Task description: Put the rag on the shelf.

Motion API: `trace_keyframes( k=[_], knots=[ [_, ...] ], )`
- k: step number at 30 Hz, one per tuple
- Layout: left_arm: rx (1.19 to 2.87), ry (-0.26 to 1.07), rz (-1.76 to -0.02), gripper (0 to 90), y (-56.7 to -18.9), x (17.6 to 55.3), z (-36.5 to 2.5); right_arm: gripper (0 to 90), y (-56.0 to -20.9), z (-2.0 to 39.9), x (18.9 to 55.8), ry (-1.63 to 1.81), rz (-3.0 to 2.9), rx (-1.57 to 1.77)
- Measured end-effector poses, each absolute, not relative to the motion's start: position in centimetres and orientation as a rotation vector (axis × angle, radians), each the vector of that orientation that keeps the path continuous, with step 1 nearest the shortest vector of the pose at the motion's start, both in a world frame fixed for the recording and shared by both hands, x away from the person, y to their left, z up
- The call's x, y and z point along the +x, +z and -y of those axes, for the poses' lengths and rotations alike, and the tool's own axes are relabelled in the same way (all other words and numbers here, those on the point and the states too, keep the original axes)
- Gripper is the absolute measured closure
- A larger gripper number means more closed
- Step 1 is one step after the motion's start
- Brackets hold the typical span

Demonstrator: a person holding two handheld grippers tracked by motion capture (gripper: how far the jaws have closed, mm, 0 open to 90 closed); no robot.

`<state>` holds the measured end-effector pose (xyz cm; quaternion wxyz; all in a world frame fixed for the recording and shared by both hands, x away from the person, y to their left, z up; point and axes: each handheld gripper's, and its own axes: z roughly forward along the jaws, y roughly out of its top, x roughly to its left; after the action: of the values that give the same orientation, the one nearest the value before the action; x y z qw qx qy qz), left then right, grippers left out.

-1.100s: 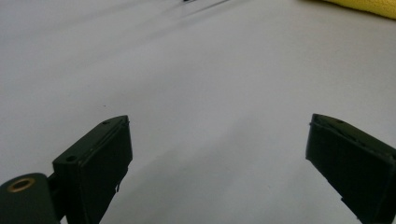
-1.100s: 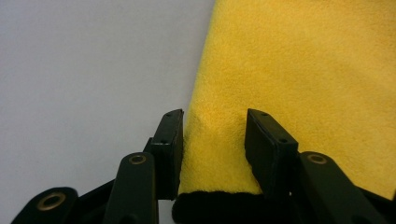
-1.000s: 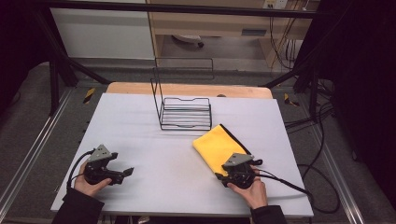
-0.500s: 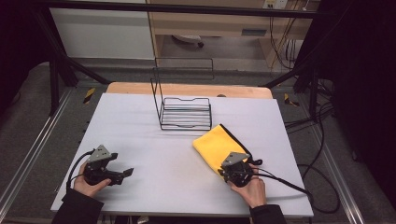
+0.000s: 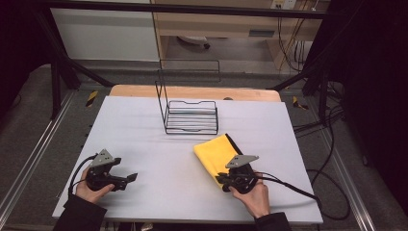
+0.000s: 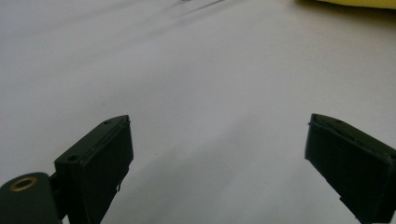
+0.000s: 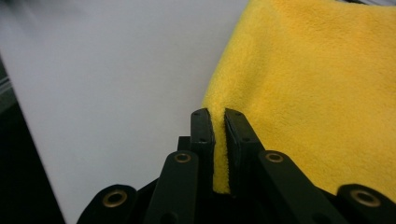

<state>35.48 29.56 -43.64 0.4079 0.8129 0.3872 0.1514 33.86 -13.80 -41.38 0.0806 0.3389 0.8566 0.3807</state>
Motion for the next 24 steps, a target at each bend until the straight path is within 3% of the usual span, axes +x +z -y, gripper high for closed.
trace_keyframes(
  k=[14, 17, 20, 24],
  knots=[
    [2.042, 0.376, -0.989, 7.6, -43.6, 35.5, -29.4, 80.8, -42.9, 8.9, 32.6, 1.223, -2.645, 1.019],
    [2.046, 0.378, -0.986, 7.6, -43.5, 35.4, -29.5, 72.9, -43.2, 8.7, 32.8, 1.232, -2.667, 1.027],
    [2.042, 0.378, -0.987, 7.6, -43.5, 35.4, -29.5, 55.8, -41.5, 10.0, 33.3, 1.298, -2.596, 1.021],
    [2.039, 0.378, -0.988, 7.6, -43.5, 35.4, -29.5, 45.1, -40.7, 12.4, 34.3, 1.287, -2.494, 1.071]
  ],
)
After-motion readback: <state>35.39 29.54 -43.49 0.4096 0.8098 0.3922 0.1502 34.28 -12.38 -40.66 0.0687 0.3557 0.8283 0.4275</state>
